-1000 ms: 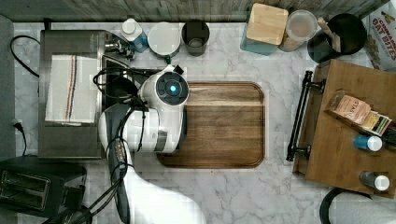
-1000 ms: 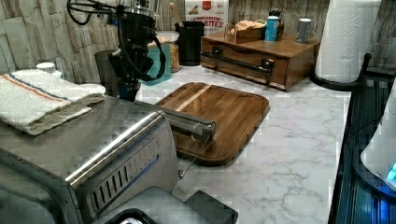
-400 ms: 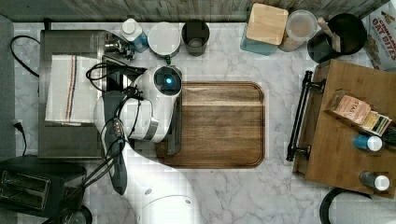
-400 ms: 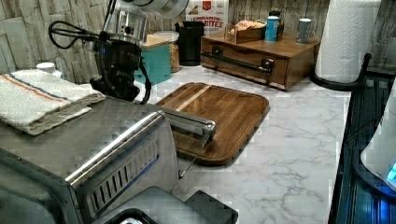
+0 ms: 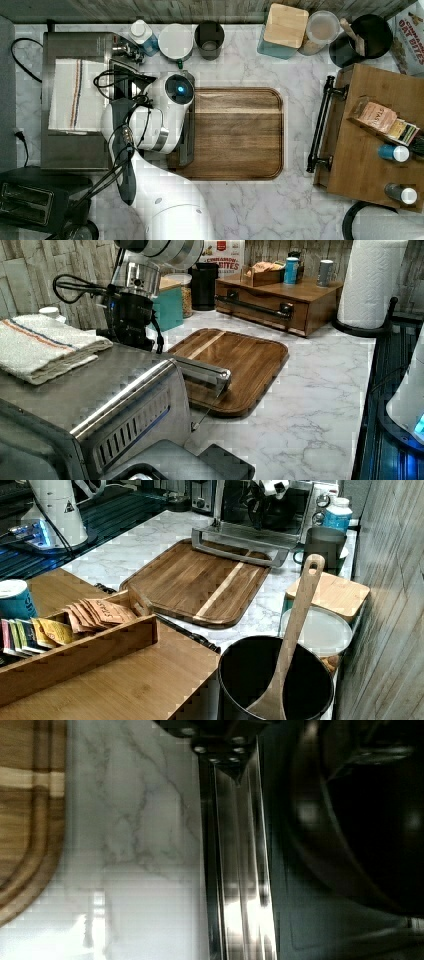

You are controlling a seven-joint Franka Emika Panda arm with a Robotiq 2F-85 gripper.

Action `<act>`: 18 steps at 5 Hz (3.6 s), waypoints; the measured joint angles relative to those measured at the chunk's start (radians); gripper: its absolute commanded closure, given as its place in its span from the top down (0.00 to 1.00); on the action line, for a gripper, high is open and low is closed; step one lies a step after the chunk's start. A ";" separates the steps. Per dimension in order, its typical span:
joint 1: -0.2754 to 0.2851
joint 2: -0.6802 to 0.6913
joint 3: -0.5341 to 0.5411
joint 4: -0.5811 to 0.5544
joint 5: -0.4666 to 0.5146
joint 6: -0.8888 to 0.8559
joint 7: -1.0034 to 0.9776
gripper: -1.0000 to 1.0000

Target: Put the bowl in the oven.

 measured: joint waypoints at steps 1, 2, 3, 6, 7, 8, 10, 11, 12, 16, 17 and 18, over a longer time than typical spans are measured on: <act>-0.002 -0.077 -0.020 -0.064 -0.001 0.037 0.000 1.00; -0.043 -0.182 -0.029 -0.125 0.000 -0.064 -0.004 1.00; -0.105 -0.233 -0.029 -0.129 0.001 -0.105 -0.005 1.00; -0.192 -0.234 -0.050 -0.131 0.018 -0.065 -0.005 1.00; -0.193 -0.234 -0.059 -0.131 0.017 -0.066 -0.005 1.00; -0.191 -0.234 -0.059 -0.131 0.017 -0.066 -0.005 1.00; -0.191 -0.233 -0.033 -0.133 0.021 -0.055 -0.004 1.00; -0.188 -0.231 -0.033 -0.133 0.019 -0.056 -0.004 1.00; -0.188 -0.231 -0.033 -0.133 0.019 -0.060 -0.005 1.00; -0.175 -0.229 -0.039 -0.135 0.020 -0.060 -0.005 1.00; -0.179 -0.228 -0.039 -0.135 0.020 -0.060 -0.005 1.00; -0.180 -0.225 -0.038 -0.135 0.023 -0.055 -0.005 1.00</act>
